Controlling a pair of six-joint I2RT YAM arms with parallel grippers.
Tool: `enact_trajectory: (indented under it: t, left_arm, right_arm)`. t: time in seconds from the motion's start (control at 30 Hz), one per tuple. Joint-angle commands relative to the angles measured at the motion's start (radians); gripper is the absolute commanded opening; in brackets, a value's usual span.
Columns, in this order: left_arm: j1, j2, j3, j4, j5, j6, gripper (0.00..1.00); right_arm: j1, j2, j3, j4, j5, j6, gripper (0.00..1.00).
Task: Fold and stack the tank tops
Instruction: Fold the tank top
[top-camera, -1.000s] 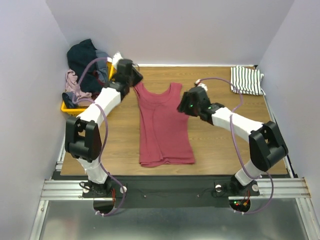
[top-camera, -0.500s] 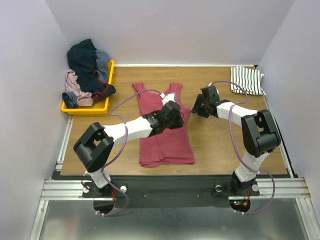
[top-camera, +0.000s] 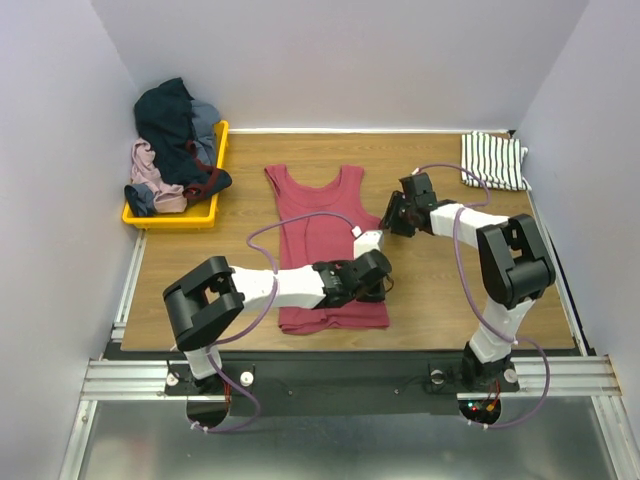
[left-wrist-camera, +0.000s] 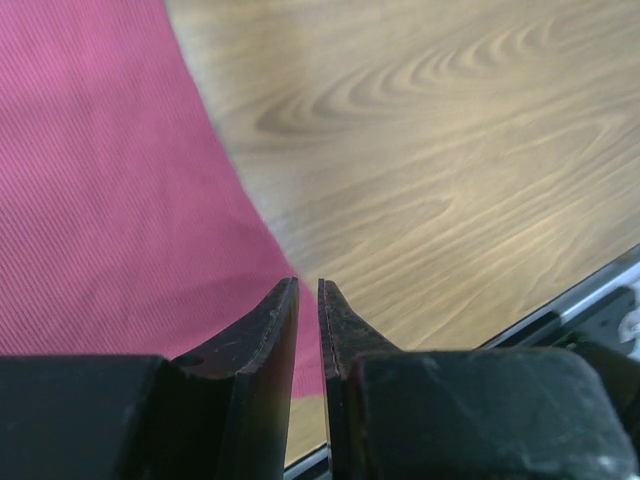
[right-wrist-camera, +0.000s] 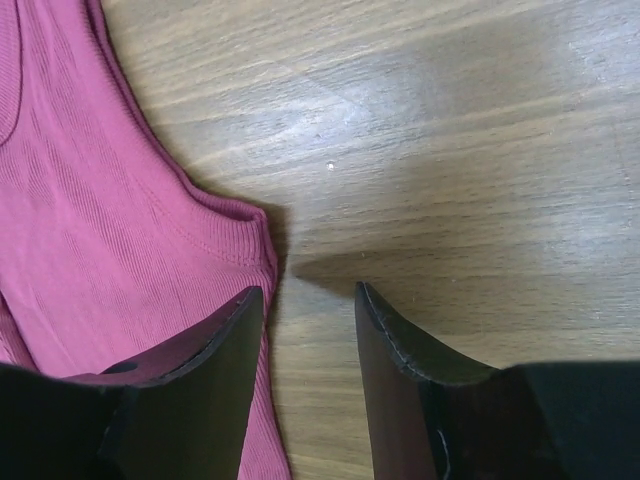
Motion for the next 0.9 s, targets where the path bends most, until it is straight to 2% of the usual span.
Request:
enact_trajectory:
  t: [0.0, 0.2, 0.37, 0.67, 0.77, 0.87]
  left_arm:
    - [-0.049, 0.011, 0.043, -0.076, -0.081, -0.014, 0.26]
    - [-0.112, 0.070, 0.117, -0.154, -0.118, -0.008, 0.34]
    - [-0.138, 0.100, 0.140, -0.176, -0.127, -0.010, 0.36]
    - [-0.155, 0.147, 0.158, -0.208, -0.129, -0.014, 0.36]
    - [-0.158, 0.147, 0.154, -0.210, -0.126, -0.016, 0.30]
    - [-0.161, 0.144, 0.152, -0.205, -0.121, -0.013, 0.20]
  right_arm:
    - [-0.005, 0.029, 0.038, 0.030, -0.023, -0.014, 0.48]
    - [-0.005, 0.057, 0.049, 0.035, -0.032, -0.017, 0.47]
    - [-0.005, 0.068, 0.034, 0.052, -0.035, -0.017, 0.47]
    - [-0.005, 0.083, 0.040, 0.064, -0.039, -0.016, 0.29]
    - [-0.005, 0.082, 0.048, 0.066, -0.037, -0.016, 0.25]
    - [-0.005, 0.080, 0.057, 0.064, -0.042, -0.014, 0.22]
